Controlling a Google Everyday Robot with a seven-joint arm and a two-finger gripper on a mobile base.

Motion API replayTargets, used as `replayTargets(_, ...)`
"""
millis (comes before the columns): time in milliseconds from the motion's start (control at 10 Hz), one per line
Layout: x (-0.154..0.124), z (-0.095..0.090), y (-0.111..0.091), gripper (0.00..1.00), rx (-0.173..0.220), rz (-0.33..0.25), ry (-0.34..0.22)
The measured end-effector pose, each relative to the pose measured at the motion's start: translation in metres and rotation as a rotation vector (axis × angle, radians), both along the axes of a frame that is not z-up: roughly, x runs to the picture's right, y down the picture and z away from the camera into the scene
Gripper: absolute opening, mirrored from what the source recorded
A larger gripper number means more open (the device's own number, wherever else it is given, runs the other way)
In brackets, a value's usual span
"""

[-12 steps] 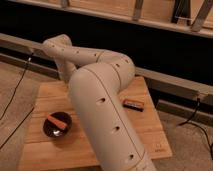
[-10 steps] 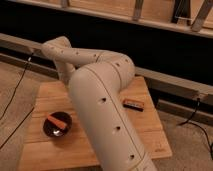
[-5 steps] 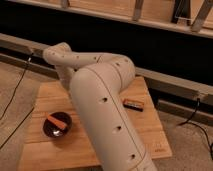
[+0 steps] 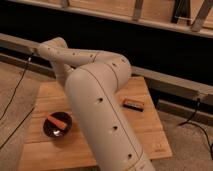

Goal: Place the white sponge in the ceramic cup

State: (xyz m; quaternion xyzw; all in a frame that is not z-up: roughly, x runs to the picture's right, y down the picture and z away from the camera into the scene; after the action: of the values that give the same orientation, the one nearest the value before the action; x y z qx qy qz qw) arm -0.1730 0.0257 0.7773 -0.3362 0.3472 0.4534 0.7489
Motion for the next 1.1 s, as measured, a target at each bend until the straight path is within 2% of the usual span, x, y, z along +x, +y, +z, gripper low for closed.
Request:
replayTargets(200, 0.001, -0.001, -0.007, 0.00, 0.007, -0.005, -0.001)
replayTargets(900, 0.000, 0.000, -0.008, 0.00, 0.010, -0.005, 0.000)
replayTargets(1000, 0.002, 0.008, -0.013, 0.00, 0.033, -0.012, 0.012)
replayTargets(1100, 0.004, 0.024, -0.024, 0.00, 0.093, -0.026, 0.033)
